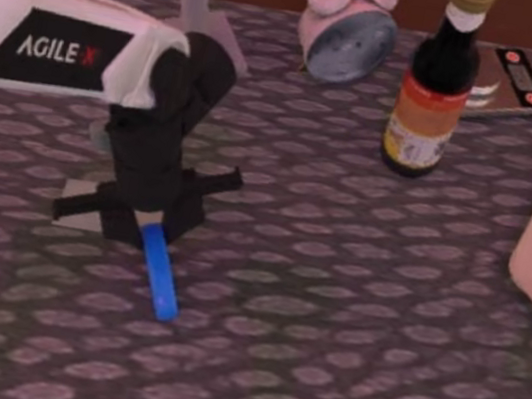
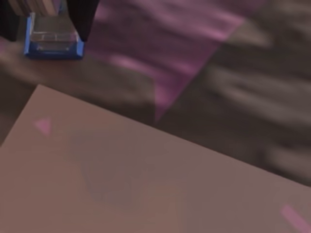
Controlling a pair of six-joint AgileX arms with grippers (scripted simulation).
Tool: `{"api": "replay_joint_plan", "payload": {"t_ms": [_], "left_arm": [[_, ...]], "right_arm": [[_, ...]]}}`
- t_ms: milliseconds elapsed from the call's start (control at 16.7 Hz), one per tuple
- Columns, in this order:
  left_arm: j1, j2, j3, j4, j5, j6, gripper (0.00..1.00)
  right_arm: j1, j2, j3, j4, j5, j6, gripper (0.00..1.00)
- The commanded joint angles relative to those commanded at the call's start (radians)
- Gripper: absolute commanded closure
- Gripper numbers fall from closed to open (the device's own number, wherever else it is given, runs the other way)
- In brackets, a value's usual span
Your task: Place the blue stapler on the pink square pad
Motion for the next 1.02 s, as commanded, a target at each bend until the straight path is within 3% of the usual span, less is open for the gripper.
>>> {"api": "replay_joint_plan", "payload": {"t_ms": [540,1020], "left_arm": [[0.014,-0.11,0.207,-0.328,-0.001,-0.007,1.0],[0.009,-0.115,0.232,-0.352,0.0,0.026,1.0]], "right_arm": [[0.0,0.0,0.0,0.0,0.0,0.0,0.0],[0.0,0.0,0.0,0.0,0.0,0.0,0.0]]}}
